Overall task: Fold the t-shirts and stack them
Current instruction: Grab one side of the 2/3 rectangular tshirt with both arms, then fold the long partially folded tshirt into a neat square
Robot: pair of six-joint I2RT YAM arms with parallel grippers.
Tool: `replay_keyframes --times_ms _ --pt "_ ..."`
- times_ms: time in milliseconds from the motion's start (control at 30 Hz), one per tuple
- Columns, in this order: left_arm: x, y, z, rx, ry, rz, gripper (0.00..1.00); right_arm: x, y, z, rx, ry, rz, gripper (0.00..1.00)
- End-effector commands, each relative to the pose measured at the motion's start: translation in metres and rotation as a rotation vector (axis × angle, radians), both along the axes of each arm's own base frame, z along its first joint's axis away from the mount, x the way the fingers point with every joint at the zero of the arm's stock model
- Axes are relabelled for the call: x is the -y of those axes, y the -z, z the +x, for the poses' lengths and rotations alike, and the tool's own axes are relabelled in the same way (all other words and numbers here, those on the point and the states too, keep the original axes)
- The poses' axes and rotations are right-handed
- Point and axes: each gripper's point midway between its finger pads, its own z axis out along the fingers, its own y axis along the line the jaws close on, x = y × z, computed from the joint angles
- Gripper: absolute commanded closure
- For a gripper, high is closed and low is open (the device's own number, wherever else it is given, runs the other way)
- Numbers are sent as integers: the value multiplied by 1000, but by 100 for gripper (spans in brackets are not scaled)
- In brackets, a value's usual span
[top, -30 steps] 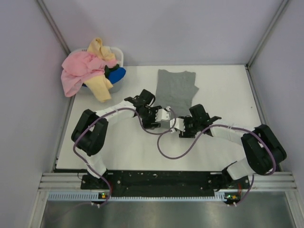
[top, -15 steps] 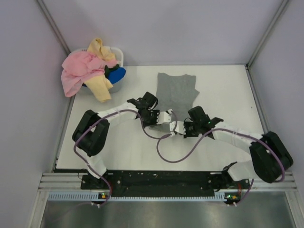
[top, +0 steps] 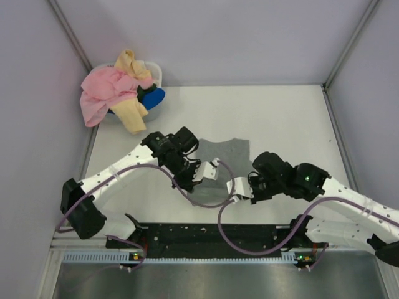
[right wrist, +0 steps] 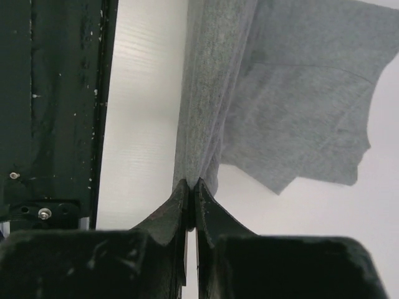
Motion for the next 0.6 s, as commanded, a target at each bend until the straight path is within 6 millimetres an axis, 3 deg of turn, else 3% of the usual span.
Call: replay_keyframes --times_ms 0,267,567 --pt "-9 -45 15 6 -234 26 100 20 -18 -10 -17 33 -38 100" --pt "-4 -58 117 156 -517 13 100 19 -47 108 141 333 128 100" --pt "-9 -17 216 210 -673 103 100 28 -11 208 133 539 135 100"
